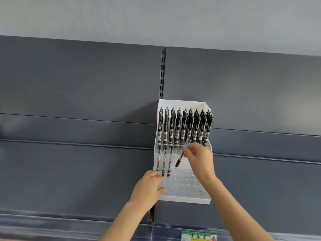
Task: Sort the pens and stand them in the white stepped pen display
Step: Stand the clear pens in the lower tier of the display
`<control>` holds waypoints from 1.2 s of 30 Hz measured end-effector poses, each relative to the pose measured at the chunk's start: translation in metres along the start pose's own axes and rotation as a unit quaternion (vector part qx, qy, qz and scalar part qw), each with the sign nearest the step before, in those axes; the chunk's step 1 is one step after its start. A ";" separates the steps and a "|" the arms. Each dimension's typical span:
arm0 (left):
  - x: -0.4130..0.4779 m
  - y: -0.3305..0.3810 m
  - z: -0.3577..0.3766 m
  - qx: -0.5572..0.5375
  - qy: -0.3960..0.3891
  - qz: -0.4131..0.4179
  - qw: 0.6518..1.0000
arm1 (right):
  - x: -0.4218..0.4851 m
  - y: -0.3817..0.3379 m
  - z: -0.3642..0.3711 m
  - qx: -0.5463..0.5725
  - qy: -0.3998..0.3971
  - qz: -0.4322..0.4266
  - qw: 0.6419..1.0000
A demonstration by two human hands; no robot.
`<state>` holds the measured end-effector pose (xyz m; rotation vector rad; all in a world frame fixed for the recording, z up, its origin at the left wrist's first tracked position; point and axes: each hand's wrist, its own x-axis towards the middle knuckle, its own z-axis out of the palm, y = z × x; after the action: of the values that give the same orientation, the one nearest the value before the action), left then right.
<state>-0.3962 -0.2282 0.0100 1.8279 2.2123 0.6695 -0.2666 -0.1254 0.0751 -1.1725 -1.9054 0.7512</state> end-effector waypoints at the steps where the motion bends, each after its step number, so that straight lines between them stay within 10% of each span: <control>1: 0.001 0.000 0.000 0.002 0.002 0.002 1.000 | 0.001 0.002 0.005 -0.016 -0.014 -0.007 1.000; 22: 0.001 0.009 -0.003 0.032 -0.016 -0.010 0.999 | -0.017 0.024 0.019 -0.119 -0.101 0.026 0.987; 36: 0.006 0.168 0.066 0.031 -0.014 0.011 0.999 | -0.082 0.148 -0.165 -0.264 -0.115 0.065 0.956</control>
<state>-0.2221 -0.1851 0.0293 1.8820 2.2216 0.5806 -0.0363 -0.1258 0.0222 -1.6024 -2.3275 0.4676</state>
